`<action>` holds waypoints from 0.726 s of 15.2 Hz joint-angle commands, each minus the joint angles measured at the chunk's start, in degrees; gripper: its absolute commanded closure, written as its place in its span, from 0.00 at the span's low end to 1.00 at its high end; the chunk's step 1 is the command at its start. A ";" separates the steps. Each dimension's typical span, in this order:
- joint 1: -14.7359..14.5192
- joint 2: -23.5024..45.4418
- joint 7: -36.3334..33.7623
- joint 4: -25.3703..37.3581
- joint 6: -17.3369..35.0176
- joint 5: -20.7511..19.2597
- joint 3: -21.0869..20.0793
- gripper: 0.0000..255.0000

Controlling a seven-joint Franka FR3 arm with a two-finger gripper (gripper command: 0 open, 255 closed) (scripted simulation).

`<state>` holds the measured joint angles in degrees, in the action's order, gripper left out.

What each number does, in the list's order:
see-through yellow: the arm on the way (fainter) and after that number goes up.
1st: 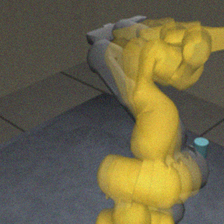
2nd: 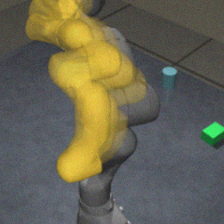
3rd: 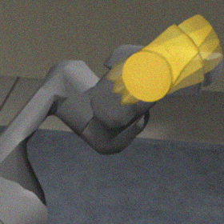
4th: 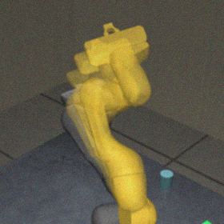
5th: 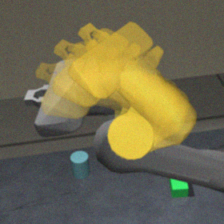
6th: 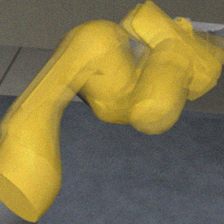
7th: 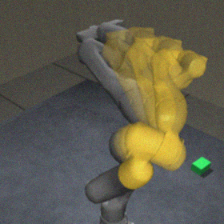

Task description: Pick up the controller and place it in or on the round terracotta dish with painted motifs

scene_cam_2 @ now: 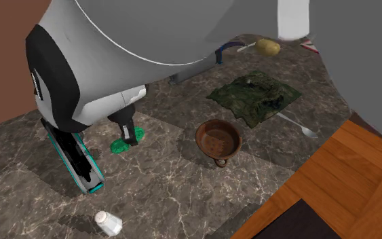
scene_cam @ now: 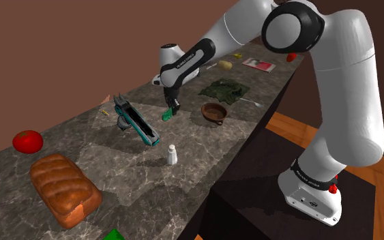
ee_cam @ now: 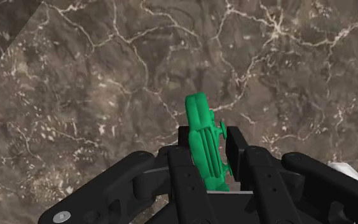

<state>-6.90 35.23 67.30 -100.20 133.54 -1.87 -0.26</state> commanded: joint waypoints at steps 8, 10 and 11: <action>8.23 -5.57 10.35 -10.09 4.78 0.79 1.78 1.00; 10.14 -6.41 12.83 -11.61 5.52 0.99 2.25 1.00; 11.11 -6.77 14.09 -12.27 5.85 1.10 2.50 1.00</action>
<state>3.23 29.15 80.06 -110.80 138.40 -0.87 2.01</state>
